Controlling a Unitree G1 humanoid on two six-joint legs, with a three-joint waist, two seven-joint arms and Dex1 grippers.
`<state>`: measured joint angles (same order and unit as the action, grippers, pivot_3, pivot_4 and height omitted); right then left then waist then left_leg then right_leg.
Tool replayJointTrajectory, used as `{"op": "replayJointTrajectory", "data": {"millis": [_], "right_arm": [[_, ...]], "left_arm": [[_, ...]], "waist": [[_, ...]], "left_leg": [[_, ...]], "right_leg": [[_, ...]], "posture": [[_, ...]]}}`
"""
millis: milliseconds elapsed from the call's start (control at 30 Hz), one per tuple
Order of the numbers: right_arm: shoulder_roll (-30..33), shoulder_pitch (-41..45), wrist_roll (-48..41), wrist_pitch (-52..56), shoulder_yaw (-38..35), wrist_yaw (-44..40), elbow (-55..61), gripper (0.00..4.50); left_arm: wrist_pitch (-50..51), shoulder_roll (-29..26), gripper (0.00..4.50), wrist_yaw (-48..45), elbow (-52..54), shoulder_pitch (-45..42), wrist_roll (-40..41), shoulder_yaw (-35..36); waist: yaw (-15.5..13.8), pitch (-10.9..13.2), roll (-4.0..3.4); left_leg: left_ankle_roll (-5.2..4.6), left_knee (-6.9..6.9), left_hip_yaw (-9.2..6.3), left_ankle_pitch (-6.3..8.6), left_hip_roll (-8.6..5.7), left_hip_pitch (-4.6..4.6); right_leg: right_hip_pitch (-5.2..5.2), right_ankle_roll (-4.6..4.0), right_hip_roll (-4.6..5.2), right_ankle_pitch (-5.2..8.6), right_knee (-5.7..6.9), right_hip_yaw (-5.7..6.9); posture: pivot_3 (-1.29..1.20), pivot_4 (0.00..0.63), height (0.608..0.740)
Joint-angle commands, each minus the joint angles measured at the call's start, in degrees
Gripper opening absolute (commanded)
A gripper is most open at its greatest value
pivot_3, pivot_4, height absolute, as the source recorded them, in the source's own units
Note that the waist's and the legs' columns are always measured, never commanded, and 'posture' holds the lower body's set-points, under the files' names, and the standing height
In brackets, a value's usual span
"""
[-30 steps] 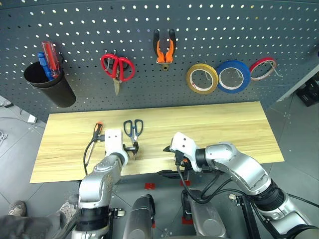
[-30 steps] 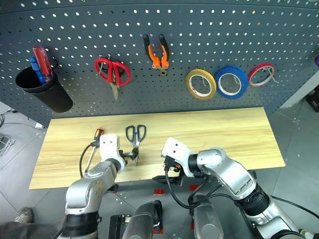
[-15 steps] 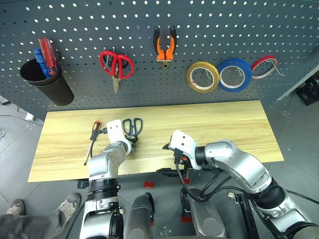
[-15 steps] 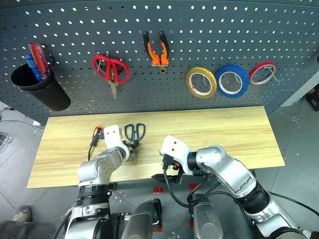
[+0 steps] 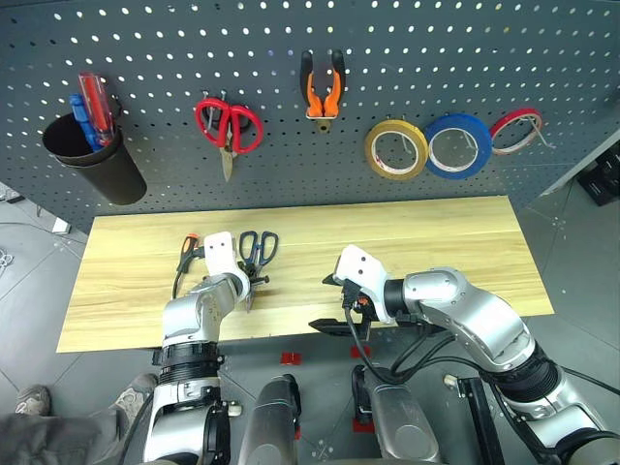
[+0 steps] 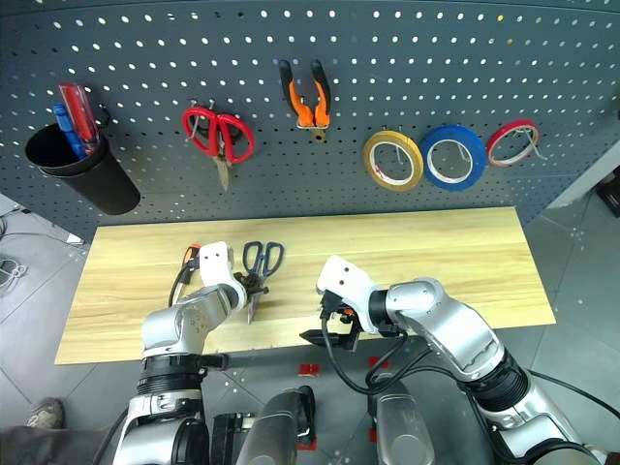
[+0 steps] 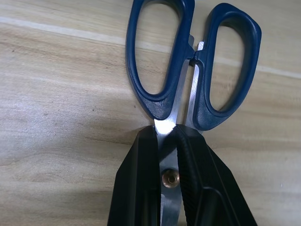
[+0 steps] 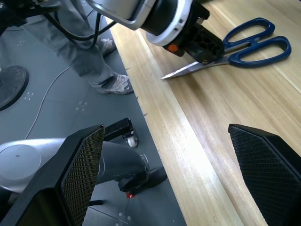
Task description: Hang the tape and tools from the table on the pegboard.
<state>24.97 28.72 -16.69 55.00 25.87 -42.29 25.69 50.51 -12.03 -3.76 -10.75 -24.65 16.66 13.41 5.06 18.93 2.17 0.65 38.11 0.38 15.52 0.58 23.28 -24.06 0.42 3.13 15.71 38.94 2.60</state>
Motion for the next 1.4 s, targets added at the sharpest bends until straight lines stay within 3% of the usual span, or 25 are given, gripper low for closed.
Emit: {"op": "replayJointTrajectory", "data": {"millis": [33, 233, 367, 500, 667, 900, 1133, 1400], "right_arm": [[-0.2, 0.3, -1.2, 0.6, -1.6, 0.8, 2.6, 4.5], [0.6, -1.0, -2.1, 0.5, -3.2, 1.3, 4.2, 4.5], [1.7, -2.5, -1.0, -2.6, -3.9, 1.8, 5.3, 4.5], [2.2, -5.3, 0.2, -10.4, -6.0, 2.0, 5.6, 4.5], [4.9, -7.6, -3.0, -11.8, -7.9, -1.7, 6.8, 4.5], [2.7, -6.6, -1.4, -14.0, -8.7, 1.6, 3.9, 4.5], [0.4, -4.4, -0.6, -15.2, -9.7, 3.5, 0.7, 4.5], [-6.8, -0.1, -1.5, -18.6, -15.3, 8.6, -0.8, 4.5]], "left_arm": [[-0.6, -1.5, 0.22, -3.9, 4.9, 4.3, -0.3, -3.2], [-8.9, -7.7, 0.22, -10.8, 22.9, 15.5, -3.3, -10.6], [-15.8, -9.3, 0.22, -10.4, 32.0, 23.4, -6.0, -11.2], [-27.7, -11.5, 0.22, -9.5, 38.9, 30.1, -12.7, -12.3], [-42.6, -14.7, 0.22, -6.7, 45.4, 36.8, -24.0, -13.3], [-41.1, -9.5, 0.22, -2.5, 53.3, 32.4, -26.4, -8.9], [-29.5, -4.9, 0.22, -1.4, 55.7, 20.0, -22.3, -4.0], [-25.0, -1.6, 0.22, -2.0, 53.2, 19.7, -18.6, -2.8]], "waist": [[0.0, 0.0, -0.01], [0.1, 0.2, -0.13], [0.1, 0.3, -0.29], [0.1, 0.4, -0.36], [0.1, 0.4, -0.41], [0.1, 0.4, -0.43], [0.0, 0.4, -0.43], [0.4, 0.4, -0.42]], "left_leg": [[0.0, 0.0, 0.01, 0.0, 0.0, 0.0], [0.03, -0.07, 0.02, -0.01, 0.04, 0.08], [0.02, -0.14, 0.01, 0.0, 0.07, 0.11], [0.0, -0.18, -0.01, 0.02, 0.06, 0.16], [-0.03, -0.22, -0.02, 0.03, 0.06, 0.22], [-0.08, -0.16, -0.12, 0.03, 0.12, 0.55], [-0.08, -0.05, -0.24, 0.03, 0.06, 0.62], [-0.08, 0.01, -0.21, 0.02, 0.08, 0.61]], "right_leg": [[-0.01, 0.0, 0.0, 0.0, -0.01, -0.01], [-0.09, -0.01, 0.02, 0.0, -0.11, -0.03], [-0.1, -0.02, 0.04, 0.0, -0.24, -0.04], [-0.1, -0.03, 0.07, 0.0, -0.38, -0.03], [-0.11, -0.07, 0.1, -0.01, -0.51, -0.03], [-0.17, -0.18, 0.05, -0.15, -0.91, 0.19], [-0.09, 0.01, -0.04, -0.25, -0.85, 0.33], [-0.09, 0.02, -0.06, -0.26, -0.79, 0.31]], "posture": [[-0.26, 0.375, 0.74], [-0.27, 0.369, 0.74], [-0.26, 0.366, 0.74], [-0.26, 0.362, 0.74], [-0.26, 0.357, 0.74], [-0.25, 0.346, 0.74], [-0.25, 0.344, 0.74], [-0.25, 0.342, 0.74]]}}
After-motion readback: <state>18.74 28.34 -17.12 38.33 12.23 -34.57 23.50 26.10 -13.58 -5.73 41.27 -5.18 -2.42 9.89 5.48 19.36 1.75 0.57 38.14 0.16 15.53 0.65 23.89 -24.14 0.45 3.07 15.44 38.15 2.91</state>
